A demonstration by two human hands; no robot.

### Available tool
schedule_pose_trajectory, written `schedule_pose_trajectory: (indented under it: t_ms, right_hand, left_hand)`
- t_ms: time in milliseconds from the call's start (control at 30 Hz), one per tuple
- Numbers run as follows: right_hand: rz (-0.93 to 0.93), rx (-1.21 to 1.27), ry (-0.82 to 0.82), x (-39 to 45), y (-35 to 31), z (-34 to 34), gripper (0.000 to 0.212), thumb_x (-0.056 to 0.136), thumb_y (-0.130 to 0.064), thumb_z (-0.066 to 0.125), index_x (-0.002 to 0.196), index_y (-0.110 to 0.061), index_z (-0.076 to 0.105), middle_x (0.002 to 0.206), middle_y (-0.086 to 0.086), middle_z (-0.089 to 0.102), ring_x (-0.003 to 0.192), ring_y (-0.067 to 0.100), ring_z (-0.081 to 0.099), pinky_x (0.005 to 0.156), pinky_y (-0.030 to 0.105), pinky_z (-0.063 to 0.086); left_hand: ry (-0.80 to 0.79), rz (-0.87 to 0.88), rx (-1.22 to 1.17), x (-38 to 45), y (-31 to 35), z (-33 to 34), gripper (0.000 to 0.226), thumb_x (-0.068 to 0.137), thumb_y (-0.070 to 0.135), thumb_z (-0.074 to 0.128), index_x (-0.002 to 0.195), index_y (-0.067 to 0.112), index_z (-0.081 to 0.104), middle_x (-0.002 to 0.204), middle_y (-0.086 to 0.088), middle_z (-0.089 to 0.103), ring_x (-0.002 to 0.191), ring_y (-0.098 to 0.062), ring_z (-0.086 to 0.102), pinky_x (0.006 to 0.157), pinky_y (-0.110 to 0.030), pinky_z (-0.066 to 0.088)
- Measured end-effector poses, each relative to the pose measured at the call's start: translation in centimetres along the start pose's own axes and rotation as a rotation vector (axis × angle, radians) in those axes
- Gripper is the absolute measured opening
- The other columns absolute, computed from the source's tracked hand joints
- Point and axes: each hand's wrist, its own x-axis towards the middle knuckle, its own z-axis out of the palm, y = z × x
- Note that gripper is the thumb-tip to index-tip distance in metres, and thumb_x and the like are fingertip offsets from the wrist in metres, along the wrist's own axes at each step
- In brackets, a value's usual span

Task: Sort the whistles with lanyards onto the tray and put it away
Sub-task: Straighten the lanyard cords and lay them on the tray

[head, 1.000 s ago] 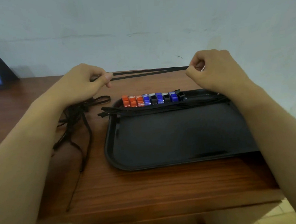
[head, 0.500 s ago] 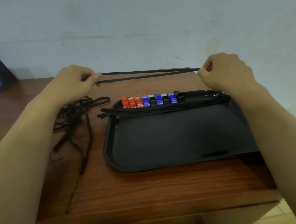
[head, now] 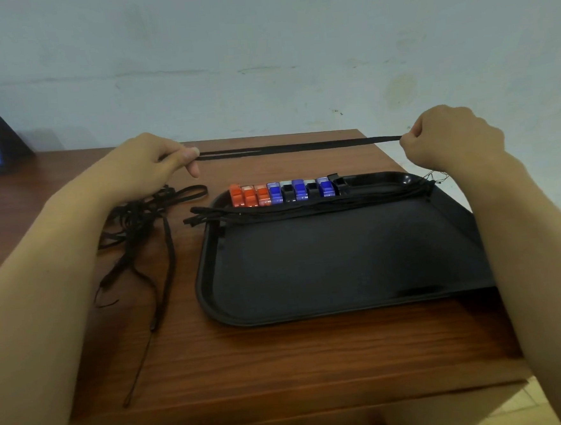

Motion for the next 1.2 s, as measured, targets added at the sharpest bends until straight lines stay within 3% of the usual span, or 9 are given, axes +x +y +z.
schedule_pose_trajectory:
  t_ms: [33,100,233,467,533,700,933,1067,1200]
  right_hand:
    - [0.011,-0.017,-0.022,0.2,0.2,0.1,0.025,0.09,-0.021,0.051,0.108,-0.017,0.068,0.106,0.01,0.061,0.088,0.036,0.053,0.079,0.037,0.038]
    - [0.029,-0.051,-0.073,0.7,0.7,0.3,0.024,0.089,-0.015,0.053,0.109,-0.018,0.068,0.108,0.01,0.061,0.091,0.036,0.054,0.08,0.037,0.038]
    - [0.048,-0.095,-0.112,1.3,1.4,0.6,0.025,0.087,-0.009,0.056,0.106,-0.017,0.07,0.101,0.01,0.061,0.087,0.035,0.055,0.077,0.038,0.037]
    - [0.069,-0.085,-0.107,1.6,1.8,0.7,0.028,0.078,-0.009,0.058,0.102,-0.015,0.071,0.099,0.011,0.063,0.086,0.037,0.058,0.077,0.037,0.039]
    - [0.068,-0.076,-0.103,1.5,1.8,0.6,0.028,0.077,-0.013,0.061,0.102,-0.016,0.072,0.1,0.011,0.064,0.087,0.036,0.06,0.077,0.037,0.04]
    - [0.069,-0.099,-0.129,1.6,1.8,0.7,0.026,0.08,-0.019,0.065,0.106,-0.018,0.072,0.104,0.01,0.064,0.088,0.036,0.059,0.077,0.037,0.04]
    - [0.045,-0.085,-0.183,1.5,1.7,1.0,0.024,0.075,-0.017,0.064,0.098,-0.017,0.073,0.1,0.008,0.065,0.088,0.035,0.062,0.075,0.036,0.044]
    - [0.036,-0.083,-0.2,1.4,1.7,0.8,0.026,0.076,-0.019,0.064,0.1,-0.018,0.073,0.102,0.007,0.066,0.09,0.034,0.062,0.074,0.036,0.044]
    - [0.038,-0.094,-0.185,1.2,1.6,0.6,0.029,0.084,-0.025,0.065,0.112,-0.022,0.068,0.131,0.013,0.049,0.101,0.035,0.059,0.08,0.039,0.038]
  left_hand:
    - [-0.033,-0.009,-0.002,-0.1,0.1,-0.1,0.039,0.103,0.042,0.045,0.09,0.022,0.075,0.072,0.004,0.061,0.065,-0.009,0.055,0.074,-0.036,0.043]
    - [-0.115,-0.021,-0.007,-0.3,0.2,-0.4,0.041,0.1,0.048,0.046,0.089,0.022,0.076,0.072,0.008,0.06,0.068,-0.003,0.056,0.079,-0.031,0.041]
    - [-0.243,-0.069,-0.086,-0.3,0.3,-0.5,0.054,0.095,0.06,0.048,0.07,0.02,0.074,0.056,0.006,0.06,0.045,-0.001,0.051,0.066,-0.025,0.038]
    - [-0.579,-0.231,-0.214,-0.1,-0.7,-0.1,0.051,0.101,0.048,0.047,0.075,0.009,0.067,0.057,-0.003,0.046,0.046,-0.012,0.036,0.048,-0.023,0.031]
    - [-0.591,-0.259,-0.234,0.0,-1.0,0.0,0.047,0.103,0.043,0.049,0.068,0.013,0.059,0.057,-0.001,0.038,0.045,-0.011,0.029,0.044,-0.022,0.025]
    - [-0.628,-0.257,-0.171,0.0,-0.9,0.1,0.054,0.094,0.057,0.055,0.058,0.019,0.051,0.054,0.002,0.034,0.045,-0.013,0.026,0.047,-0.025,0.023]
    - [-0.657,-0.246,-0.049,-0.2,-0.4,-0.1,0.059,0.083,0.069,0.054,0.066,0.013,0.052,0.053,0.0,0.035,0.046,-0.015,0.028,0.048,-0.024,0.028]
    - [-0.657,-0.263,-0.034,-0.4,-0.1,-0.3,0.077,0.059,0.089,0.056,0.067,0.013,0.054,0.052,0.001,0.035,0.045,-0.015,0.028,0.047,-0.024,0.027]
    - [-0.577,-0.296,-0.032,-0.7,0.3,-0.5,0.08,0.07,0.093,0.043,0.065,0.015,0.057,0.05,0.002,0.035,0.043,-0.014,0.027,0.048,-0.024,0.03]
